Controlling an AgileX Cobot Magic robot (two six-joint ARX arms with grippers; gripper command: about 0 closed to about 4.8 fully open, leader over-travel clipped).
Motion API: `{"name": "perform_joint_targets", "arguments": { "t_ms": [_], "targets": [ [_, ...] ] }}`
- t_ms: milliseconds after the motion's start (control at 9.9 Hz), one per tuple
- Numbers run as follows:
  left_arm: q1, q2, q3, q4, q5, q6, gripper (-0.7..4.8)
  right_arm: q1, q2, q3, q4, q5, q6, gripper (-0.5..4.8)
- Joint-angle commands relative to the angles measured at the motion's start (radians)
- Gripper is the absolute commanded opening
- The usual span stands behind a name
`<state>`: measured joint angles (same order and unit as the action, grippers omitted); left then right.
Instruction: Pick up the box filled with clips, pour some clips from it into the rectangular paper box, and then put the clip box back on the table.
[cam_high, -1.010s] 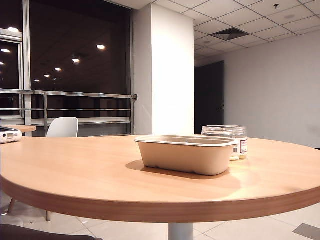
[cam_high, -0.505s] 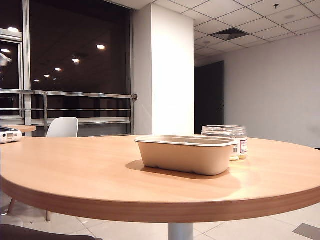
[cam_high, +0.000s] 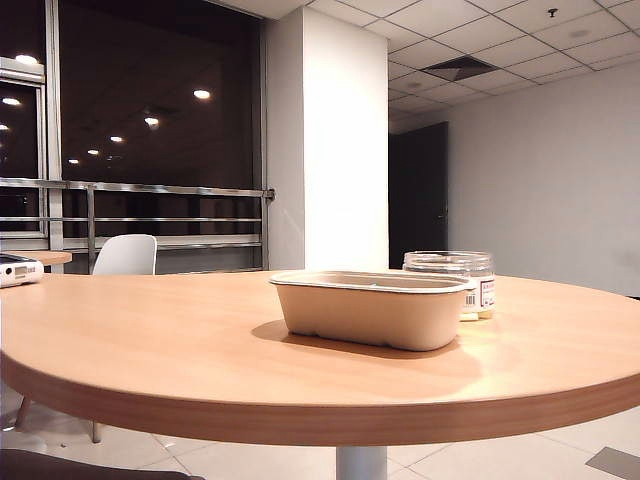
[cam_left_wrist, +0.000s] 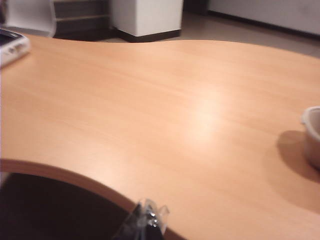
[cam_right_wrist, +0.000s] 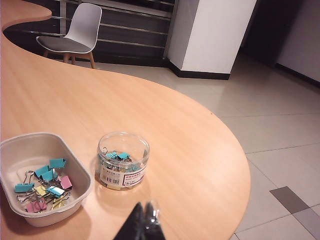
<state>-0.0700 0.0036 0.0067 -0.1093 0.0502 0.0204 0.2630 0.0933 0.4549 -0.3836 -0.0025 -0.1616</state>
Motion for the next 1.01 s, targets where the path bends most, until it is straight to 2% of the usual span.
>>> {"name": "perform_joint_targets", "arguments": {
  "t_ms": [101,606,808,909,1010],
  "targets": [
    [0.000,-0.001,0.000,0.005,-0.043,-0.023,-0.01,0.001,0.000,0.004,0.013,0.000,0.005,0.00],
    [0.000,-0.001,0.000,0.005,-0.043,-0.023,-0.01,0.001,0.000,0.000,0.020,0.001,0.005,0.00],
    [0.000,-0.001,0.000,0.005,-0.043,-0.023,-0.01,-0.003,-0.014,-0.076,0.125,0.002,0.005,0.00],
    [0.000,-0.001,0.000,0.005,-0.043,-0.023,-0.01,-0.040,-0.056,-0.183,0.216,0.004,0.006,0.00],
    [0.000,-0.001,0.000,0.005,-0.043,-0.023,-0.01,-0.060,-0.077,-0.223,0.230,0.003,0.006,0.00]
  ]
}}
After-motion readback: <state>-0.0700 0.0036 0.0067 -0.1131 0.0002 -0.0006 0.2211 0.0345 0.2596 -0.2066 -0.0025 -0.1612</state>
